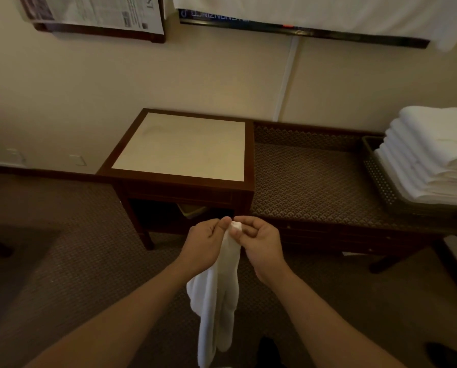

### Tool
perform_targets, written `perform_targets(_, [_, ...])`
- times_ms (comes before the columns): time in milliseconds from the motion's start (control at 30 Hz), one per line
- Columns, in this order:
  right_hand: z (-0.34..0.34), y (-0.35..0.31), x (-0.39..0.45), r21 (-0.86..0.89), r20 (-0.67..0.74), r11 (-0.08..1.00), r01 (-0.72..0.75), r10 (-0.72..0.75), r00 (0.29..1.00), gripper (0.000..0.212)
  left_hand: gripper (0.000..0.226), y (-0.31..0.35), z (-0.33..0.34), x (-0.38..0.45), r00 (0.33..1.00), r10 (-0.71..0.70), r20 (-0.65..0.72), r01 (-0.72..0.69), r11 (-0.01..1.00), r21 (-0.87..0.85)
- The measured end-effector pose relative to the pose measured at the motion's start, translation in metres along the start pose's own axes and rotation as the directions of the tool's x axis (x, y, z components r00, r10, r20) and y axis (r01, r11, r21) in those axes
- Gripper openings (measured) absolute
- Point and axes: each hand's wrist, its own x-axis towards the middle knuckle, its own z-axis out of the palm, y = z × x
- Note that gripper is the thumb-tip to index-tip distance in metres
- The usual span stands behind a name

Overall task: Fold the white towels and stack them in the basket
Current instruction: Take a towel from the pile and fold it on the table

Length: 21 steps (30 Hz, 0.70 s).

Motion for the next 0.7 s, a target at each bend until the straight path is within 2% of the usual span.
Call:
perform_targets(67, [0.001, -0.003, 0.003, -0.085, -0.062, 0.995, 0.050, -0.055, 0.997, 0.017, 0.046, -0.003, -0.003, -0.002, 0.999, -0.018, 0.044, 0.019, 0.999, -0.033])
perform_targets(133, [-0.002, -0.009, 0.007, -0.198, -0.059, 0.971, 0.136, -0.151, 0.987, 0.017, 0.038, -0.006, -0.008, -0.005, 0.992, 0.018, 0.127, -0.016, 1.000, -0.020])
perform_targets(267, [-0.014, -0.022, 0.014, -0.432, 0.071, 0.834, 0.342, -0.347, 0.935, 0.023, 0.017, -0.027, -0.020, -0.004, 0.979, 0.051, 0.198, -0.069, 0.994, 0.084])
perform_targets(400, [-0.023, -0.035, 0.018, -0.542, 0.196, 0.727, 0.421, -0.378, 0.905, 0.025, 0.019, -0.045, -0.013, -0.006, 0.970, 0.072, 0.234, -0.105, 0.986, 0.131])
perform_targets(500, [-0.019, -0.045, 0.015, -0.560, 0.293, 0.690, 0.459, -0.354, 0.888, 0.028, 0.020, -0.041, 0.001, -0.010, 0.956, 0.218, 0.197, -0.226, 0.974, 0.021])
perform_targets(567, [-0.019, -0.050, 0.014, -0.591, 0.327, 0.643, 0.488, -0.361, 0.873, 0.028, 0.019, -0.039, 0.009, -0.012, 0.958, 0.255, 0.130, -0.255, 0.967, -0.017])
perform_targets(700, [-0.025, -0.052, 0.016, -0.671, 0.361, 0.487, 0.559, -0.443, 0.820, 0.027, 0.028, -0.047, 0.016, -0.014, 0.957, 0.282, -0.070, -0.270, 0.952, 0.143])
